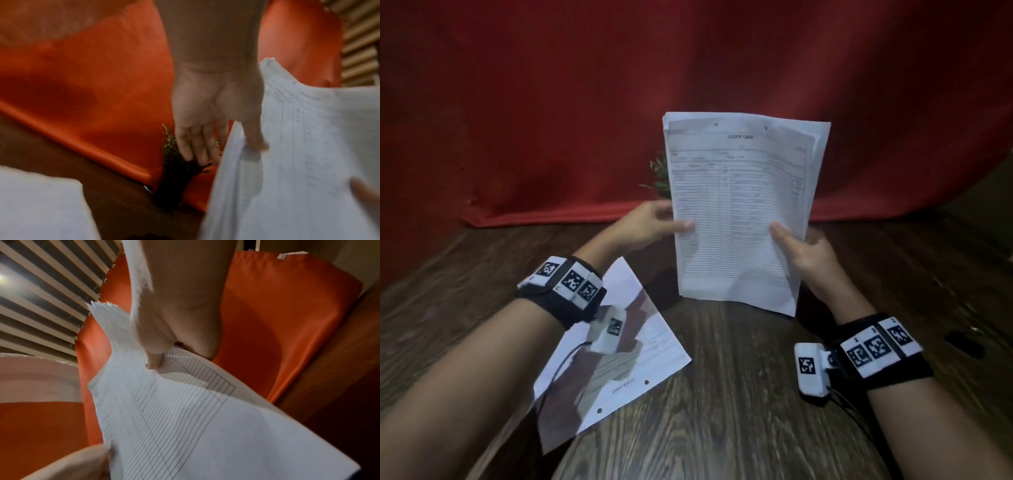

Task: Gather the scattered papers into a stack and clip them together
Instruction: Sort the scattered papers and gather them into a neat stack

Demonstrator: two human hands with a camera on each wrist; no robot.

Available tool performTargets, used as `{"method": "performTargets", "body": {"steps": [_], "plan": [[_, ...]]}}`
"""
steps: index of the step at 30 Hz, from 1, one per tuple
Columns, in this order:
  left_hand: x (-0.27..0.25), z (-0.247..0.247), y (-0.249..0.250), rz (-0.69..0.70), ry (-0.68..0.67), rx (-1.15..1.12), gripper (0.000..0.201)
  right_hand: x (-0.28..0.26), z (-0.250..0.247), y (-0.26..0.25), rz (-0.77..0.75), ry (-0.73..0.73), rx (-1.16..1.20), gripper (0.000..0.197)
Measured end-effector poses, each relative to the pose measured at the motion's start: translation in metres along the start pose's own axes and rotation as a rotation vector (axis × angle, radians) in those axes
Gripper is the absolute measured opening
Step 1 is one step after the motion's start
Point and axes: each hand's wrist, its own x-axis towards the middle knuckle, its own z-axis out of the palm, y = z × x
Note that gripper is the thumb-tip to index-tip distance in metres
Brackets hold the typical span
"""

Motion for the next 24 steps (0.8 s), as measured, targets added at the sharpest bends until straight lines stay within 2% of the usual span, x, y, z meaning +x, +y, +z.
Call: {"method": "performTargets", "body": {"steps": [2, 3, 5, 7, 12, 18, 21, 24], "plan": [[-0.008, -0.011, -0.021, -0.107, -0.199, 0.468, 0.031, 0.007, -0.004, 0.000, -0.057, 0.033, -0.043, 0.028], [-0.014, -0.010, -0.031, -0.162, -0.346, 0.647, 0.034, 0.011, -0.007, 0.000, -0.075, 0.046, -0.071, 0.030], [-0.025, -0.001, -0.046, -0.226, -0.612, 0.822, 0.052, 0.018, -0.011, -0.002, -0.081, 0.079, -0.127, 0.036], [-0.034, 0.011, -0.052, -0.233, -0.718, 0.889, 0.063, 0.023, -0.014, -0.004, -0.079, 0.100, -0.149, 0.038], [-0.027, 0.022, -0.057, -0.129, -0.731, 0.953, 0.045, 0.025, -0.012, -0.003, -0.095, 0.107, -0.187, 0.036], [-0.018, 0.022, -0.061, -0.201, -0.741, 0.851, 0.020, 0.024, -0.015, -0.003, -0.066, 0.093, -0.209, 0.043], [-0.016, 0.019, -0.053, -0.192, -0.654, 0.764, 0.019, 0.024, -0.017, -0.006, -0.069, 0.100, -0.221, 0.041], [-0.014, 0.013, -0.030, -0.097, -0.481, 0.606, 0.020, 0.026, -0.017, -0.006, -0.065, 0.111, -0.206, 0.040]]}}
